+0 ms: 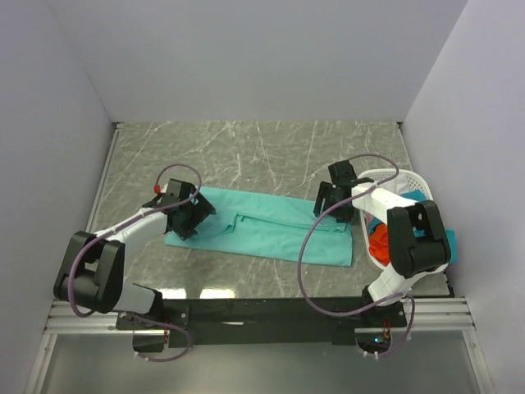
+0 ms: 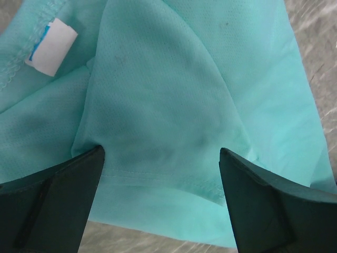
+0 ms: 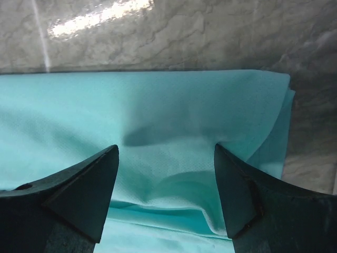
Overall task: Fold and stack the t-shirts
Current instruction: Fold the tshirt
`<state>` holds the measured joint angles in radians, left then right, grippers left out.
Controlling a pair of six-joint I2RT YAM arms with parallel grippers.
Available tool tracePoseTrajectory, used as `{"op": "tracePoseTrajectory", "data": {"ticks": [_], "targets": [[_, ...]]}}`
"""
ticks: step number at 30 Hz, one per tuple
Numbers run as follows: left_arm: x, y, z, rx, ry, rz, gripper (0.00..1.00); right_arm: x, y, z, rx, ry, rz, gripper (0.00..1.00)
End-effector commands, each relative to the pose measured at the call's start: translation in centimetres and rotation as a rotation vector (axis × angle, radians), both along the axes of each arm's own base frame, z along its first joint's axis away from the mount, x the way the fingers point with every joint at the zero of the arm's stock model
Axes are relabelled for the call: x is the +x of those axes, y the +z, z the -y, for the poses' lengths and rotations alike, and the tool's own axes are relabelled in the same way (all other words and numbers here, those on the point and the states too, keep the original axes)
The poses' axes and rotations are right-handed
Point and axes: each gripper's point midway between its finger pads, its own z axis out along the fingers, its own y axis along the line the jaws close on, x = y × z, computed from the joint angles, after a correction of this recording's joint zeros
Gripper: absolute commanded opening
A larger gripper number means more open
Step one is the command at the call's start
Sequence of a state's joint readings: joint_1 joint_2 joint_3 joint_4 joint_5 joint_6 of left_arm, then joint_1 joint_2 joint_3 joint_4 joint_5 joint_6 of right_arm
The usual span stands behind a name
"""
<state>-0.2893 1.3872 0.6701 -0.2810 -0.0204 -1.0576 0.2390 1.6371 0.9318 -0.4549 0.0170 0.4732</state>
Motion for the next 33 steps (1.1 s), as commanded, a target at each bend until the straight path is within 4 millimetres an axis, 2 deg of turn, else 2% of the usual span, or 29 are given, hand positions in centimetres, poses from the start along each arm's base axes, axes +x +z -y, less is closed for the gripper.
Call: {"op": "tracePoseTrajectory", "data": {"ticks": [1, 5, 6, 7, 8, 9, 10, 11, 12, 13, 14, 15, 16, 17, 18, 19, 21, 22, 25, 26, 29, 33], "targets": [[-1.5, -2.8, -2.9, 0.139, 0.048, -0.102, 0.99, -0.1, 0.3, -0.1, 0.003, 0.006, 0.035, 0.79], [0.3, -3.2, -2.5, 0.126, 0.039, -0.096, 1.0, -2.4, -0.9, -0.3, 0.017, 0.021, 0.005, 0.79], [1.0, -3.1, -2.3, 0.128, 0.027, -0.085, 1.0, -3.0, -0.9, -1.0, 0.018, 0.042, 0.004, 0.79], [2.8, -2.4, -1.8, 0.116, 0.02, -0.05, 0.99, -3.4, -0.5, -1.8, 0.038, 0.071, 0.017, 0.79], [3.3, -3.3, -1.6, 0.123, 0.014, -0.071, 0.99, -4.3, -0.8, -2.2, 0.034, 0.094, 0.007, 0.79], [4.2, -3.3, -1.0, 0.107, -0.003, -0.068, 1.0, -5.1, -0.7, -3.3, 0.036, 0.124, 0.008, 0.79], [6.5, -2.2, -0.3, 0.097, -0.017, -0.03, 0.99, -5.7, -0.3, -4.2, 0.054, 0.15, 0.024, 0.79], [7.1, -3.7, 0.1, 0.102, -0.03, -0.067, 1.0, -6.6, -0.5, -4.7, 0.063, 0.171, 0.015, 0.79], [8.0, -3.7, 1.1, 0.072, -0.058, -0.07, 0.99, -7.1, -0.4, -5.4, 0.087, 0.165, 0.018, 0.79], [10.6, -2.5, 2.1, 0.062, -0.074, -0.025, 0.99, -7.9, 0.2, -7.1, 0.12, 0.209, 0.038, 0.79], [10.7, -4.7, 2.1, 0.083, -0.069, -0.092, 0.99, -8.7, 0.0, -7.8, 0.142, 0.206, 0.026, 0.78], [11.5, -5.0, 2.8, 0.089, -0.076, -0.104, 0.99, -9.4, 0.3, -8.9, 0.159, 0.236, 0.03, 0.78], [14.6, -3.4, 4.0, 0.073, -0.086, -0.049, 1.0, -10.4, 0.8, -10.8, 0.175, 0.298, 0.044, 0.78], [15.1, -5.6, 4.6, 0.084, -0.09, -0.094, 0.99, -11.2, 1.1, -12.0, 0.192, 0.312, 0.043, 0.78], [15.7, -6.2, 5.5, 0.083, -0.108, -0.111, 0.99, -11.8, 1.3, -13.0, 0.202, 0.337, 0.045, 0.78], [18.4, -6.7, 6.7, 0.069, -0.111, -0.096, 0.99, -13.3, 1.5, -14.7, 0.211, 0.407, 0.04, 0.78], [19.7, -7.3, 8.4, 0.037, -0.141, -0.123, 0.99, -14.5, 1.5, -16.0, 0.212, 0.435, 0.028, 0.78], [22.1, -7.4, 9.7, 0.021, -0.143, -0.096, 0.99, -15.2, 1.4, -16.6, 0.2, 0.459, 0.014, 0.78], [25.3, -7.3, 11.9, -0.022, -0.157, -0.043, 0.99, -17.5, 0.7, -17.9, 0.154, 0.531, -0.016, 0.78], [25.7, -7.2, 12.5, -0.045, -0.164, -0.035, 0.99, -18.4, 0.5, -18.3, 0.142, 0.574, -0.021, 0.78], [27.1, -7.1, 13.0, -0.076, -0.133, 0.003, 0.99, -19.3, 0.2, -18.7, 0.102, 0.609, -0.028, 0.78], [27.3, -7.7, 12.8, -0.078, -0.102, 0.008, 0.99, -20.0, 0.6, -19.1, 0.08, 0.651, -0.004, 0.78]]}}
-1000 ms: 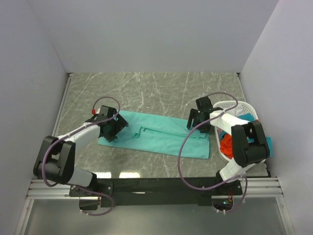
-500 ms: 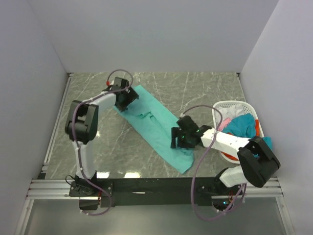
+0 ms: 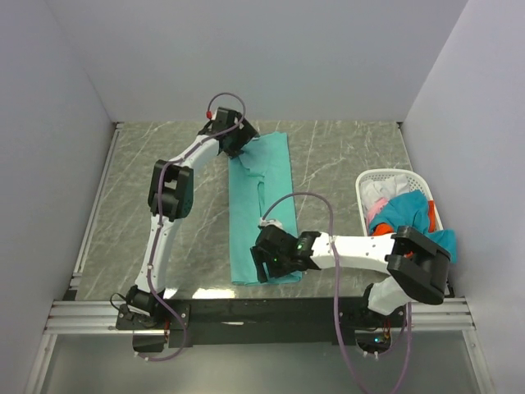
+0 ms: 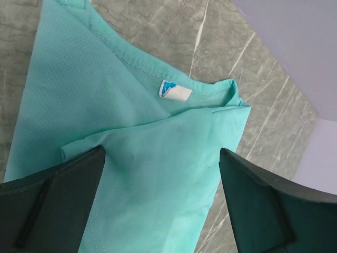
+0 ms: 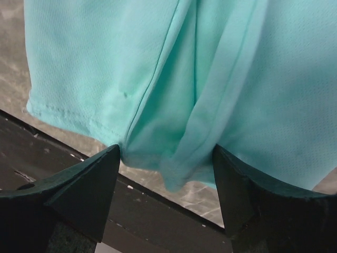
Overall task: Fold and stack the t-shirts
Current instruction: Fold the tshirt
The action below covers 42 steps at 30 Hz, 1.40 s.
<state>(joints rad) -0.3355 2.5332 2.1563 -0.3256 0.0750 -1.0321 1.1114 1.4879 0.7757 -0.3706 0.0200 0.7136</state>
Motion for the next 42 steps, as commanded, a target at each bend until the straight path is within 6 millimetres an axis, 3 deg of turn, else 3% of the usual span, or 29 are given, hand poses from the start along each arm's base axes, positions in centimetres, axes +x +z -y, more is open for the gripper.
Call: {"op": "tracePoseTrajectory", "data": {"ticks": [1, 5, 9, 12, 15, 16, 18, 19, 21, 22, 23, 24, 25, 26, 27, 28, 29, 30, 32, 36, 40, 41, 42], "targets": [[-4.3, -9.6, -1.4, 0.077, 0.015, -0.254, 0.99, -0.6, 0.2, 0.3, -0.047, 0.003, 0.012, 0.78], [-4.0, -9.5, -1.0, 0.059, 0.002, -0.238, 0.99, -0.2, 1.4, 0.0, -0.033, -0.001, 0.046, 0.78], [-3.2, -7.7, 0.5, 0.004, -0.072, -0.16, 0.99, 1.0, 3.1, 0.3, -0.033, -0.044, 0.111, 0.79], [-3.0, -5.0, 0.8, 0.006, -0.103, -0.112, 0.99, 2.0, 5.1, 0.1, -0.007, -0.072, 0.163, 0.8], [-2.7, -0.8, 0.8, 0.016, -0.122, -0.042, 0.99, 3.0, 7.4, 0.0, 0.031, -0.101, 0.221, 0.82], [-2.8, 1.7, 0.8, 0.014, -0.127, -0.009, 0.99, 3.3, 8.1, 0.2, 0.037, -0.115, 0.24, 0.83], [-3.2, 4.0, 0.6, 0.043, -0.14, 0.026, 1.0, 4.3, 9.7, 1.0, 0.056, -0.165, 0.292, 0.87], [-3.7, 6.6, 0.3, 0.054, -0.138, 0.046, 0.99, 4.5, 10.2, 1.5, 0.056, -0.177, 0.301, 0.88], [-4.7, 8.4, -0.5, 0.102, -0.134, 0.062, 1.0, 5.2, 11.5, 3.1, 0.062, -0.229, 0.338, 0.93], [-5.5, 11.4, -0.9, 0.104, -0.129, 0.101, 1.0, 5.4, 11.9, 3.6, 0.068, -0.252, 0.35, 0.96], [-6.3, 12.3, -1.3, 0.12, -0.122, 0.108, 0.99, 5.6, 12.3, 4.2, 0.074, -0.271, 0.364, 1.0], [-7.6, 11.6, -1.7, 0.138, -0.129, 0.084, 1.0, 5.8, 13.0, 5.5, 0.076, -0.304, 0.391, 1.0], [-8.6, 14.7, -2.1, 0.133, -0.122, 0.133, 1.0, 5.9, 13.3, 6.1, 0.084, -0.335, 0.401, 1.0], [-9.7, 15.2, -2.1, 0.142, -0.124, 0.137, 0.99, 6.0, 13.6, 6.7, 0.091, -0.356, 0.408, 1.0], [-11.1, 13.8, -2.9, 0.171, -0.118, 0.102, 1.0, 6.0, 14.5, 7.4, 0.126, -0.378, 0.424, 1.0], [-12.7, 15.9, -3.1, 0.159, -0.121, 0.134, 0.99, 5.9, 14.2, 8.0, 0.13, -0.396, 0.424, 1.0], [-13.7, 15.9, -3.3, 0.174, -0.104, 0.133, 0.99, 5.8, 14.3, 8.4, 0.145, -0.405, 0.425, 1.0], [-15.8, 15.0, -4.4, 0.189, -0.077, 0.104, 0.99, 5.6, 14.4, 8.9, 0.172, -0.414, 0.43, 1.0], [-18.5, 13.5, -4.8, 0.19, -0.063, 0.057, 0.99, 5.4, 14.1, 9.3, 0.201, -0.421, 0.419, 1.0], [-26.6, 7.9, -6.3, 0.186, -0.063, -0.075, 0.99, 5.1, 12.8, 10.0, 0.229, -0.417, 0.38, 1.0], [-33.1, 3.9, -7.4, 0.227, -0.056, -0.178, 0.99, 4.8, 11.1, 9.6, 0.243, -0.351, 0.335, 0.99], [-35.6, 1.9, -7.4, 0.227, -0.062, -0.234, 1.0, 4.4, 10.5, 9.1, 0.25, -0.323, 0.304, 0.99], [-36.6, 1.9, -7.4, 0.214, -0.075, -0.23, 0.99, 4.4, 10.0, 8.8, 0.257, -0.309, 0.294, 0.99]]}}
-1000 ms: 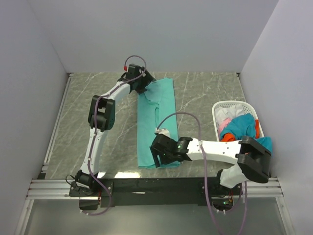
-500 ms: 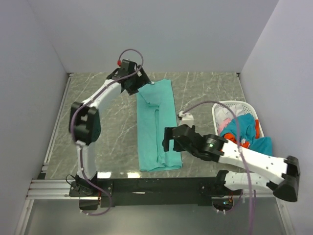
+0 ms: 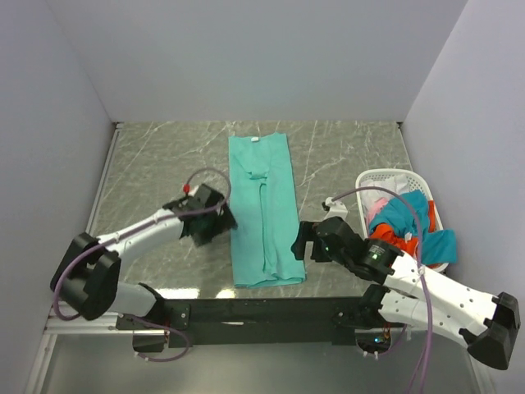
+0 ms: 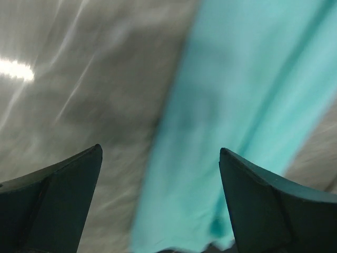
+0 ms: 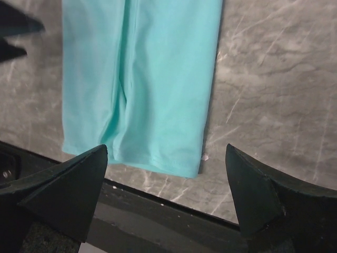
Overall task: Fold and stack the t-shirts
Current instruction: Fold the tshirt
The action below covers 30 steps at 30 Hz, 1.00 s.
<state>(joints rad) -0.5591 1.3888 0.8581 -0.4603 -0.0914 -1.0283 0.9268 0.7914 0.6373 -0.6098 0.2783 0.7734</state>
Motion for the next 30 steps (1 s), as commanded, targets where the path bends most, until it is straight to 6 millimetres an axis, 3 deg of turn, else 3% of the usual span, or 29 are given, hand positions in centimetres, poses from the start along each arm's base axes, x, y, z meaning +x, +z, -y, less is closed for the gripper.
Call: {"op": "tracePoseTrajectory", "data": {"ticks": [1, 4, 11, 17, 23, 30], "targets": [[-4.1, -1.1, -0.5, -0.017, 0.038, -0.044, 0.99, -0.3, -0.5, -2.0, 0.059, 0.099, -0.018, 0.98], [-7.3, -3.0, -1.4, 0.005, 0.045, -0.115, 0.99, -0.8, -1.9, -2.6, 0.049, 0.141, -0.07, 0.97], [-14.2, -5.6, 1.9, -0.096, -0.083, -0.261, 0.97, -1.9, -4.9, -2.9, 0.017, 0.169, -0.185, 0.93], [-17.9, -6.7, 2.6, -0.117, -0.12, -0.338, 0.9, -3.1, -6.6, -2.6, 0.034, 0.164, -0.248, 0.92], [-19.7, -7.8, 2.9, -0.114, -0.142, -0.394, 0.7, -3.8, -7.4, -2.3, 0.046, 0.156, -0.281, 0.89], [-19.2, -8.8, 3.2, -0.075, -0.142, -0.393, 0.51, -4.5, -8.2, -2.3, 0.066, 0.158, -0.309, 0.81]]}}
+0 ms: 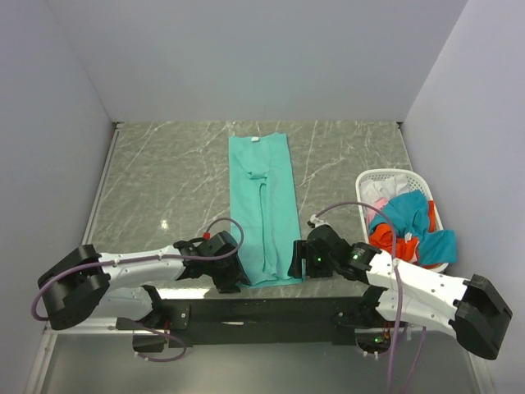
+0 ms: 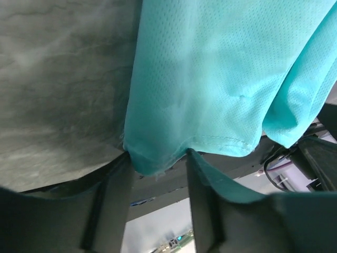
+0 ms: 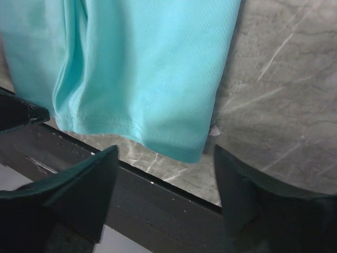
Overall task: Fold and stack the t-shirts
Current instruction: Fold the tshirt
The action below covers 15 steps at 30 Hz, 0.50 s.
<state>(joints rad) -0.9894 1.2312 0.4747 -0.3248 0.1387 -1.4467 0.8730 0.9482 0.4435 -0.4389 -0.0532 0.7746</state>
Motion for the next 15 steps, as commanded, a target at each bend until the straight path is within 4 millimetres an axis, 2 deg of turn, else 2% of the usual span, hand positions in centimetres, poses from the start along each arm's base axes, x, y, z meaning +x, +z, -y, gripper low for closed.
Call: {"op": "tracePoseTrajectory", "data": {"ticks": [1, 5, 7, 11, 15], "targets": [[-0.8, -3.3, -2.8, 0.156, 0.003, -0.027, 0.49, -0.1, 0.1, -0.6, 0.049, -0.004, -0.009, 0.76], [-0.7, -4.0, -2.7, 0.179, -0.005, -0.035, 0.43, -0.6, -0.6, -0.7, 0.063, 0.0, -0.035, 0.7], [-0.7, -4.3, -2.5, 0.174, -0.01, -0.042, 0.36, -0.9, -1.0, -0.7, 0.063, -0.001, -0.048, 0.65], [-0.6, -4.6, -2.5, 0.196, -0.016, -0.046, 0.14, -1.0, -1.4, -0.9, 0.072, 0.008, -0.056, 0.57], [-0.3, -4.6, -2.6, 0.204, -0.007, -0.026, 0.01, -0.8, -1.6, -1.5, 0.085, 0.024, -0.052, 0.48]]}}
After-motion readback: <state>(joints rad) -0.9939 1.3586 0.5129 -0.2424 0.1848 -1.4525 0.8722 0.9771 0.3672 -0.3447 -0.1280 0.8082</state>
